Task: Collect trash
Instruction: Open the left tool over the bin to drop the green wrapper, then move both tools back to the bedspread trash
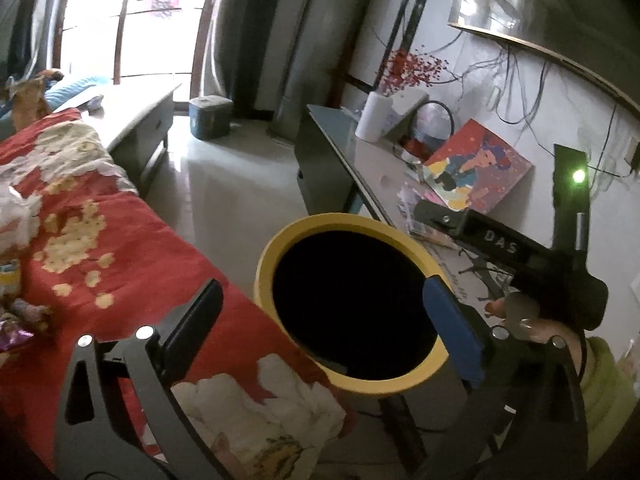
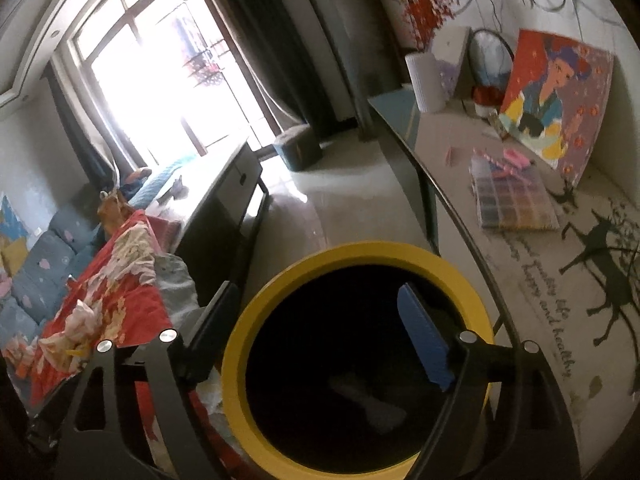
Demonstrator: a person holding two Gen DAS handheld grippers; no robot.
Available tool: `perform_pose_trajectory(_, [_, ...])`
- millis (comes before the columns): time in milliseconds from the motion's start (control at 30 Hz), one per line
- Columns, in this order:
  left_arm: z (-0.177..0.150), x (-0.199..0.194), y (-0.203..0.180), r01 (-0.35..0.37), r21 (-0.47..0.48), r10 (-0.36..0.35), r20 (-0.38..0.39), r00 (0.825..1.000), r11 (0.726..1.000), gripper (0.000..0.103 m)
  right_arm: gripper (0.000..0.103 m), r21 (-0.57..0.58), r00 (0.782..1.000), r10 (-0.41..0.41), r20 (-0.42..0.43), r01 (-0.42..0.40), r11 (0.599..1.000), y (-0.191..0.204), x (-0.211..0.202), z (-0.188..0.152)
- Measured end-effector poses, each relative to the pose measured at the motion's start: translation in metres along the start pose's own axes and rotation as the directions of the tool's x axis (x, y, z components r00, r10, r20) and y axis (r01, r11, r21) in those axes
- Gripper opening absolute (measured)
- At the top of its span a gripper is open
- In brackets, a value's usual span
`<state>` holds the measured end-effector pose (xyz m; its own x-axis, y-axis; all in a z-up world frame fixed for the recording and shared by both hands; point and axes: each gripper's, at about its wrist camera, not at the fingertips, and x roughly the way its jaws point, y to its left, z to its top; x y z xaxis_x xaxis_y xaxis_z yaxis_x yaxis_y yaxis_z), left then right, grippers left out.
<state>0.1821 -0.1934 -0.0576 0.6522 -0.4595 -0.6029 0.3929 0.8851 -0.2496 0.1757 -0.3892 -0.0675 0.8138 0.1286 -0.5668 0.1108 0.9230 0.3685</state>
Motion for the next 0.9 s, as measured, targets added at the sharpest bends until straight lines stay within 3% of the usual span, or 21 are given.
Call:
perform_pose_trajectory(433, [0.001, -0.048, 0.021, -0.083, -0.038, 0.086, 0.094, 0.992, 0.996, 0.092, 0.086, -0.101, 0.997, 0.046, 0.056, -0.04, 0.994, 0.044, -0.023, -0.001])
perform_pose_trajectory(900, [-0.002, -0.1, 0.048, -0.181, -0.09, 0.195, 0.186, 0.963, 0.979, 0.092, 0.089, -0.191, 0.989, 0.13, 0.069, -0.114, 0.975, 0.095, -0.042, -0.011])
